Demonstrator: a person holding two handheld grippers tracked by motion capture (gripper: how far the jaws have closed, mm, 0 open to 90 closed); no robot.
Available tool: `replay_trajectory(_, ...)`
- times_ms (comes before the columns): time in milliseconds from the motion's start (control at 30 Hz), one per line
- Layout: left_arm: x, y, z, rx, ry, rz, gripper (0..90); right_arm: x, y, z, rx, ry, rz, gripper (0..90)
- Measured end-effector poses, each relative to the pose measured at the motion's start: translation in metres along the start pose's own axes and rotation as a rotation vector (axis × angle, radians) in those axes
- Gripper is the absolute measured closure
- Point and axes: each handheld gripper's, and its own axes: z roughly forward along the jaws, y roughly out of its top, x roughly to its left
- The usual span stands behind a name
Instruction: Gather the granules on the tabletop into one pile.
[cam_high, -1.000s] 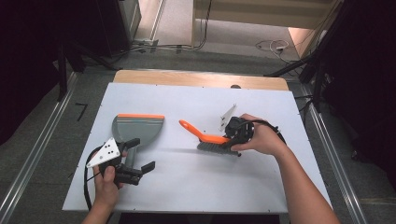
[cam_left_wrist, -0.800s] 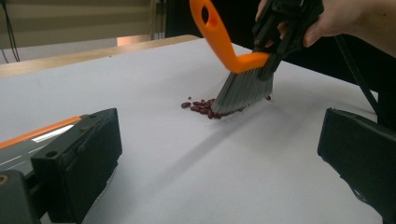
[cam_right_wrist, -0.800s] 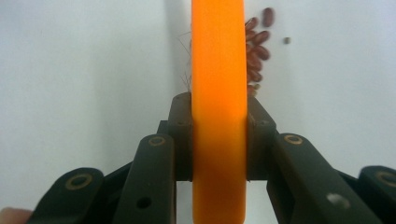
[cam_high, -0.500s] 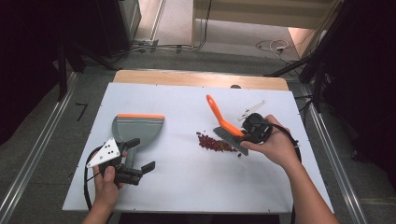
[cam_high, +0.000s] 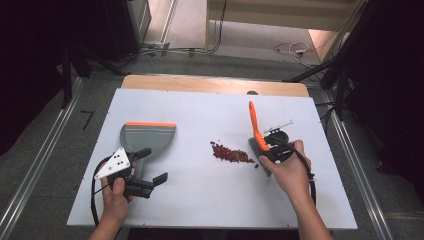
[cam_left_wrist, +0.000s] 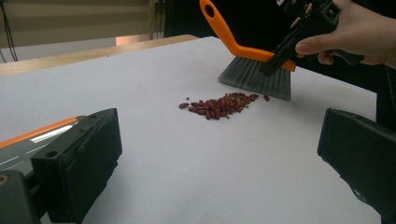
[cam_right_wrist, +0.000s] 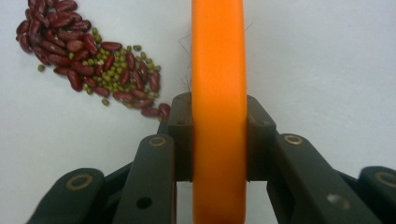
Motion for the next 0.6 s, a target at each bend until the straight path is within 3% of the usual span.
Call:
replay_trajectory(233, 0.001, 0.0, -0.001, -0.006, 0.001, -0.004, 0.3, 0.026, 0.014, 0.006, 0.001, -0.034, 0.019, 68.3)
replay_trajectory(600, 0.002, 0.001, -0.003, -0.008, 0.001, 0.0, 0.3, 0.043, 0.036, 0.013, 0.016, -0.024, -0.004, 68.2)
